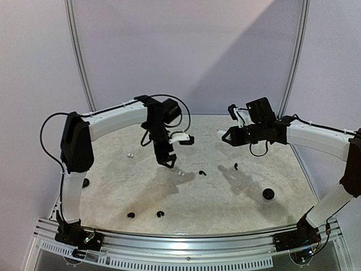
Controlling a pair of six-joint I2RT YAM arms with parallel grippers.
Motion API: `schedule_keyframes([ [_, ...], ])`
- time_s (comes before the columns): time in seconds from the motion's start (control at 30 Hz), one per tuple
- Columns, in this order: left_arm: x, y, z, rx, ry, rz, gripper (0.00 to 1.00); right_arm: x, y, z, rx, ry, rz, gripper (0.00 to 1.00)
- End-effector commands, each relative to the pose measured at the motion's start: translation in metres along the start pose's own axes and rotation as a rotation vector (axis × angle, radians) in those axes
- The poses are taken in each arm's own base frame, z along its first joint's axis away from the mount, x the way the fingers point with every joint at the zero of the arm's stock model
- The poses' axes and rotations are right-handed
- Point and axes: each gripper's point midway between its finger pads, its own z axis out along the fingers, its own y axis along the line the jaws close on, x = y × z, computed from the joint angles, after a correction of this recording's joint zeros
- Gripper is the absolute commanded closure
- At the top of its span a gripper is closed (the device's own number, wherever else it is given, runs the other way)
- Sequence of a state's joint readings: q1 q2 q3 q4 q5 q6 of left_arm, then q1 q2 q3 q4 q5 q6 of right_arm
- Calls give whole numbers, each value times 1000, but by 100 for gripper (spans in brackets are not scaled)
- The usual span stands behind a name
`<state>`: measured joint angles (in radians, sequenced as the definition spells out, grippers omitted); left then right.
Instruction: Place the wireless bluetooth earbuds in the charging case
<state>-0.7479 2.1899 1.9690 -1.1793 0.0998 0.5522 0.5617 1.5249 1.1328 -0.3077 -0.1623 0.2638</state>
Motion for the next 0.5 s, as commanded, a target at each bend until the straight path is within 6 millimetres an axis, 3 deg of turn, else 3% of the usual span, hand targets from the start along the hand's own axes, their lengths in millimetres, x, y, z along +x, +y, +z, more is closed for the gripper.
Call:
schedule_keyframes([
  [0.0, 69, 50, -17, -11, 57, -238, 8, -8, 1, -4, 2, -15, -9, 100],
  [0.23, 174, 140, -16, -207, 192, -562, 2, -9, 2, 1, -6, -5, -9, 100],
  [0.33, 188, 144, -13, -243, 193, -652, 1, -7, 1, 4, -6, 6, -3, 100],
  [0.47, 183, 137, 0, -226, 151, -811, 1, -6, 0, 8, -6, 14, 13, 100],
])
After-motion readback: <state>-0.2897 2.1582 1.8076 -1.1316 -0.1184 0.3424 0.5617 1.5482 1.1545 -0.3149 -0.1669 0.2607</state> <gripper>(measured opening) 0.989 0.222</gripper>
